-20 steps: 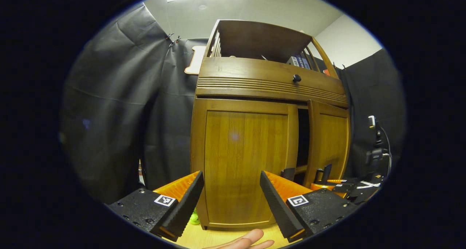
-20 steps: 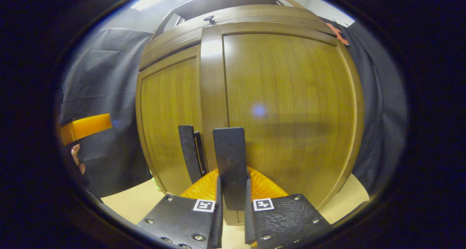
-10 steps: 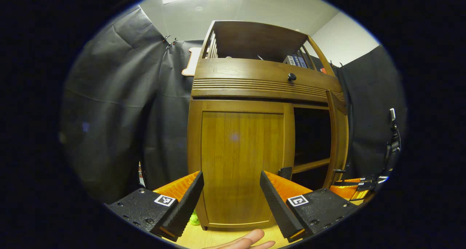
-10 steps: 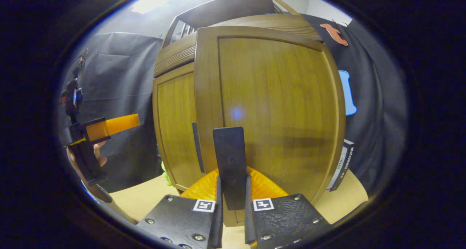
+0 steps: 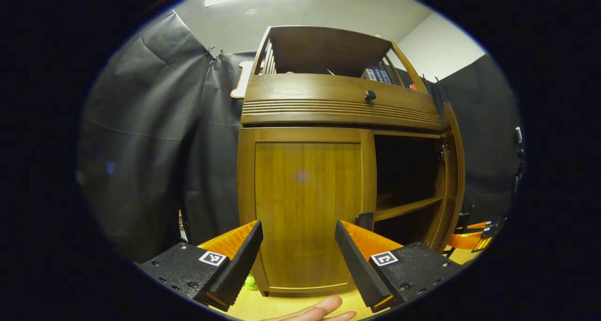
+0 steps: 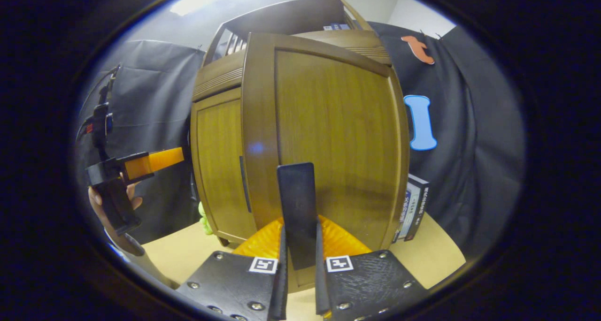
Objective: Open the right door of the double-door shoe cabinet with the right hand, and open the left door with the left hand.
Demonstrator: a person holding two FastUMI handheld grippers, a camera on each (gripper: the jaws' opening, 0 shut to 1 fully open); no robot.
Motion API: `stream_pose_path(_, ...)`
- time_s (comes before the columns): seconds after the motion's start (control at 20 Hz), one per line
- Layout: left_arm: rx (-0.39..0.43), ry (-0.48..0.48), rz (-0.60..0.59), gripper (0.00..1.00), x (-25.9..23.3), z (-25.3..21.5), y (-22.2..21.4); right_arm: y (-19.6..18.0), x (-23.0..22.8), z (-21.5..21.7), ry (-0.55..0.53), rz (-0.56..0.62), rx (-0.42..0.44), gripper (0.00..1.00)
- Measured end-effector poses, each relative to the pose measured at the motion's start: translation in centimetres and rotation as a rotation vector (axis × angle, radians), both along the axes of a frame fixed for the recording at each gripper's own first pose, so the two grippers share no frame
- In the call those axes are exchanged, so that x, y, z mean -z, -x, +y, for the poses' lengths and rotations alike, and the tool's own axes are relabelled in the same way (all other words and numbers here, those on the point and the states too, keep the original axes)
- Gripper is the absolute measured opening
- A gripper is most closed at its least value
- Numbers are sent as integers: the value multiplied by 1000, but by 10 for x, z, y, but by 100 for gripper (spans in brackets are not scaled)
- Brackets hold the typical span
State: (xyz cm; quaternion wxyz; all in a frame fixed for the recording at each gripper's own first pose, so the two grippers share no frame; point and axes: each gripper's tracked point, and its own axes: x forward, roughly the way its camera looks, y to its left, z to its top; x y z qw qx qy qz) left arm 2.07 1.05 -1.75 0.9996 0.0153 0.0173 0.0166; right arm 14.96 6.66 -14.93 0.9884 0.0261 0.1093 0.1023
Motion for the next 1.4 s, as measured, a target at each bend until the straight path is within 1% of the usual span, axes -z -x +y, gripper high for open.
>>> stream_pose_path(0.1,6,-3,-2,96,-1,-2,0,3,-1,-2,22,-11,32,23)
stream_pose_path(0.3,17,-17,-2,96,0,-7,2,7,-3,-6,58,-29,128,23)
stream_pose_path(0.35,20,-18,-2,96,0,-8,2,11,-7,-11,73,-38,152,24)
stream_pose_path(0.4,22,-18,0,96,1,-9,2,17,-8,-22,101,-41,178,23)
stream_pose_path(0.45,23,-20,1,93,1,-10,3,27,-8,-39,101,-47,191,16)
stream_pose_path(0.5,24,-23,2,93,2,-11,3,35,-9,-50,98,-46,204,9)
stream_pose_path(0.55,24,-27,1,96,2,-12,3,37,-10,-57,85,-44,221,10)
stream_pose_path(0.6,25,-29,0,93,2,-13,4,39,-11,-64,80,-44,237,9)
stream_pose_path(0.65,28,-31,0,92,2,-15,5,40,-11,-70,82,-43,254,9)
stream_pose_path(0.85,40,-47,9,93,6,-21,3,52,-17,-96,124,-61,328,8)
stream_pose_path(0.9,42,-50,14,96,7,-24,2,54,-22,-105,127,-68,347,8)
stream_pose_path(0.95,42,-51,17,96,8,-26,1,56,-23,-112,131,-71,369,8)
stream_pose_path(1.0,42,-51,20,94,9,-28,0,60,-24,-121,142,-73,388,8)
stream_pose_path(1.05,44,-49,21,94,10,-30,-1,69,-29,-131,158,-81,422,7)
stream_pose_path(1.1,45,-46,26,94,12,-31,-1,76,-32,-134,149,-84,435,0)
stream_pose_path(1.15,46,-45,32,94,14,-33,-2,68,-29,-149,136,-84,451,0)
stream_pose_path(1.25,49,-44,39,93,18,-37,-5,70,-28,-162,108,-78,470,0)
stream_pose_path(1.3,52,-43,41,95,20,-40,-6,70,-26,-170,119,-77,484,0)
stream_pose_path(1.4,63,-36,48,94,25,-47,-11,74,-24,-192,168,-77,536,1)
